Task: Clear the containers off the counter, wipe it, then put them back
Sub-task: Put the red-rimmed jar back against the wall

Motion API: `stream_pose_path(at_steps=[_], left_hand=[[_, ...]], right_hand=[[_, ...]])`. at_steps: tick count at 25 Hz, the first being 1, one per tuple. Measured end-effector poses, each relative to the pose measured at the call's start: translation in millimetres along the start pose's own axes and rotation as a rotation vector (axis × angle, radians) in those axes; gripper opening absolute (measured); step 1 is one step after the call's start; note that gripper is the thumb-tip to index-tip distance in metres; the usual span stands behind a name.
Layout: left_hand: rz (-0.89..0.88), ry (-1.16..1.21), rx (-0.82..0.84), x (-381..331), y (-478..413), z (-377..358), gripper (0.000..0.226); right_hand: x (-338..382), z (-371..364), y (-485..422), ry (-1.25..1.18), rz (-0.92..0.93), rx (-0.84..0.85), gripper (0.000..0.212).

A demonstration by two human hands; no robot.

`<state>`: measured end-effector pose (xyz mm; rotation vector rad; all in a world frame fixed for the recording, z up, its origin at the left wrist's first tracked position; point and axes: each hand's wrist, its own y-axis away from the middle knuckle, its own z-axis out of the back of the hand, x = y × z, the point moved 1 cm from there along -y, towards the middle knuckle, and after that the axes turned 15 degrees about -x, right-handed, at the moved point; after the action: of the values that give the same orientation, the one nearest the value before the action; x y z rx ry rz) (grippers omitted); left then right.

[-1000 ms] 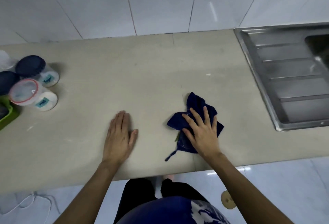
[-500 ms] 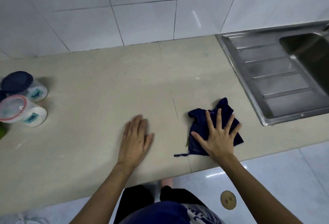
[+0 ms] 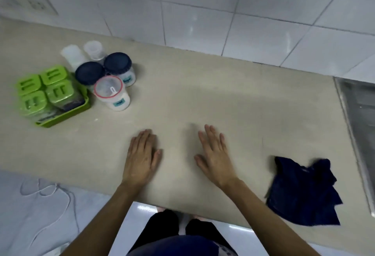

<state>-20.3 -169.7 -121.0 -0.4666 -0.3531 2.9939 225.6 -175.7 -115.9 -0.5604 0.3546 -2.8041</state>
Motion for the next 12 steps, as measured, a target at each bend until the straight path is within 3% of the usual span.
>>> stream_pose_path(at_steps=[4, 8, 12], left_hand=[[0.164, -0.002, -0.104, 54.5, -15.7, 11.6, 0.058], [0.253, 0.041, -0.225, 78.7, -33.2, 15.6, 0.053], [0.286, 0.060, -0.228, 98.1, -24.3, 5.7, 0.048]], right_hand=[[55.2, -27.5, -63.8, -0.121, 0.075, 0.069, 0.065], [99.1, -42.0, -120.7, -0.255, 0.024, 0.052, 0.071], [158.1, -71.4, -181.7, -0.415, -0.070, 0.031, 0.086]])
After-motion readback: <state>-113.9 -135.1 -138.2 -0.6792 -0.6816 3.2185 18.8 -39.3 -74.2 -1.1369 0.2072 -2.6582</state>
